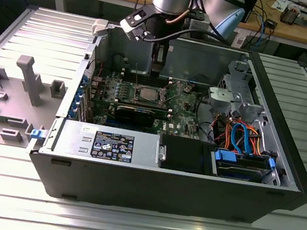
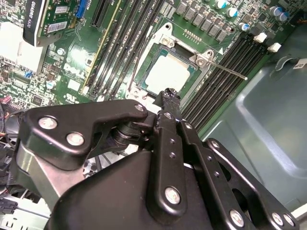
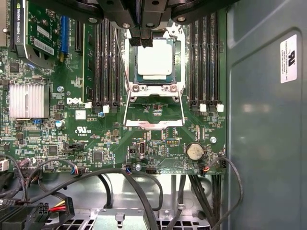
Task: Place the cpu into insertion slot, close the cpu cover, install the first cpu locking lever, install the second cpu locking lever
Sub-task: 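Close the cpu cover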
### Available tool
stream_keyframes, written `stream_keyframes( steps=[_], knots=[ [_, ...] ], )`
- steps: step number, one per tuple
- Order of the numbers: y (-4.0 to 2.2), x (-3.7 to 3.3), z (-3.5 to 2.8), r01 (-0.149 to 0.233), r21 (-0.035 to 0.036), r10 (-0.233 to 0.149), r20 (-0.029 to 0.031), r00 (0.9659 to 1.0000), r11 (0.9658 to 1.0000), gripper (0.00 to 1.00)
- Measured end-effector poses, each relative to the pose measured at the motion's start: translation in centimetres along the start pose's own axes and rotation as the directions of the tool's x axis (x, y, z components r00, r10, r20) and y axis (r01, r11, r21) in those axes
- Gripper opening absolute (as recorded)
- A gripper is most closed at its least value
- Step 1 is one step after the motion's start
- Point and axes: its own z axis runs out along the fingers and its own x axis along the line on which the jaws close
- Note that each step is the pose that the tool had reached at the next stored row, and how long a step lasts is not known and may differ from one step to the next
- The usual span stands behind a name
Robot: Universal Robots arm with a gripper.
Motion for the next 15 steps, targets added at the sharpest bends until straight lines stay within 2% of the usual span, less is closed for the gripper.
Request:
stream_keyframes(
  steps=[15],
  knots=[
    [0.01,-0.02,-0.77,0.000,0.0023,0.000,0.0008,1.0000,1.0000,0.11]
  ],
)
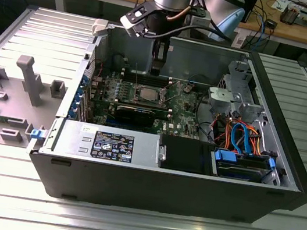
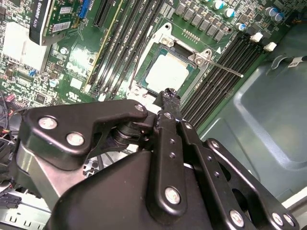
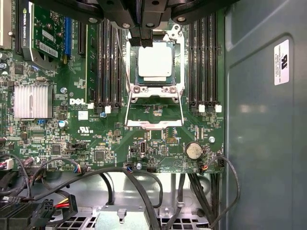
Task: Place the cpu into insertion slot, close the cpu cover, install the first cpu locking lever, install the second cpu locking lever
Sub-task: 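Close the cpu cover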
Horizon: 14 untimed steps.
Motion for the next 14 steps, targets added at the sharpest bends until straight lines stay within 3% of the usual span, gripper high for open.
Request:
stream_keyframes(
  steps=[14],
  knots=[
    [0.41,0.08,-0.05,0.000,0.0005,0.000,0.0003,1.0000,1.0000,0.11]
  ],
)
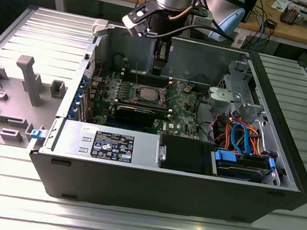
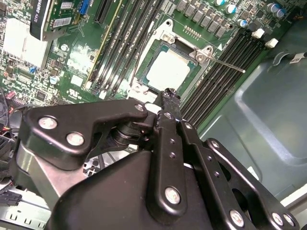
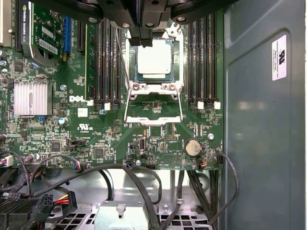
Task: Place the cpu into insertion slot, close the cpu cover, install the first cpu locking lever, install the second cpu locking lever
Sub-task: 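Close the cpu cover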
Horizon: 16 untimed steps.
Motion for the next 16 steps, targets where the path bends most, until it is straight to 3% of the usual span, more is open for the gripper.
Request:
stream_keyframes(
  steps=[16],
  knots=[
    [0.69,0.01,0.00,0.000,0.0000,0.000,0.0000,1.0000,1.0000,0.11]
  ],
)
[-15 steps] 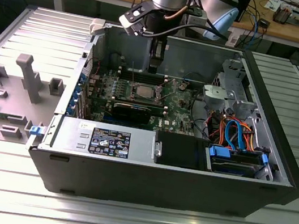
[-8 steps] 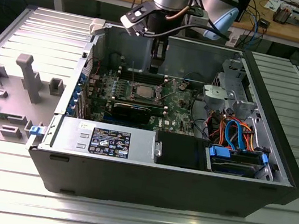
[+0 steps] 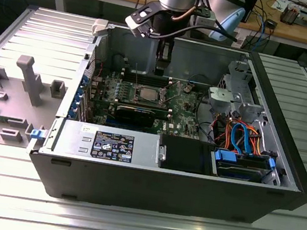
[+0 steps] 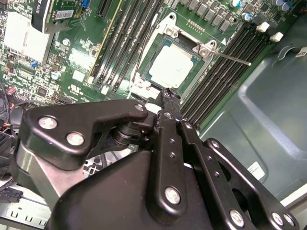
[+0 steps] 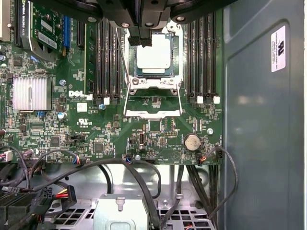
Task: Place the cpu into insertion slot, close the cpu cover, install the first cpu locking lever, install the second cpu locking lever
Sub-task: 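Close the cpu cover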
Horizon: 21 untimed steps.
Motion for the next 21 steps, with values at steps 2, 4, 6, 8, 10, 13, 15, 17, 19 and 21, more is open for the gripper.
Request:
stream_keyframes(
  steps=[2,4,6,8,10,13,15,17,19,21],
  knots=[
    [0.11,0.00,0.00,0.000,0.0000,0.000,0.0000,1.0000,1.0000,0.11],
    [0.18,0.00,0.00,0.000,0.0000,0.000,0.0000,1.0000,1.0000,0.11],
    [0.20,0.00,0.00,0.000,0.0001,0.000,0.0000,1.0000,1.0000,0.11],
    [0.23,0.00,0.00,0.000,0.0000,0.000,0.0000,1.0000,1.0000,0.11],
    [0.27,0.00,0.00,0.000,0.0001,0.000,0.0000,1.0000,1.0000,0.11],
    [0.36,0.00,0.00,0.000,0.0000,0.000,0.0000,1.0000,1.0000,0.11],
    [0.42,0.00,0.00,0.000,0.0000,0.000,0.0000,1.0000,1.0000,0.11],
    [0.48,0.01,0.00,0.000,0.0000,0.000,0.0000,1.0000,1.0000,0.11],
    [0.53,0.00,0.00,0.000,0.0000,0.000,0.0000,1.0000,1.0000,0.11],
    [0.62,0.00,0.00,0.000,0.0001,0.000,0.0000,1.0000,1.0000,0.11]
  ],
)
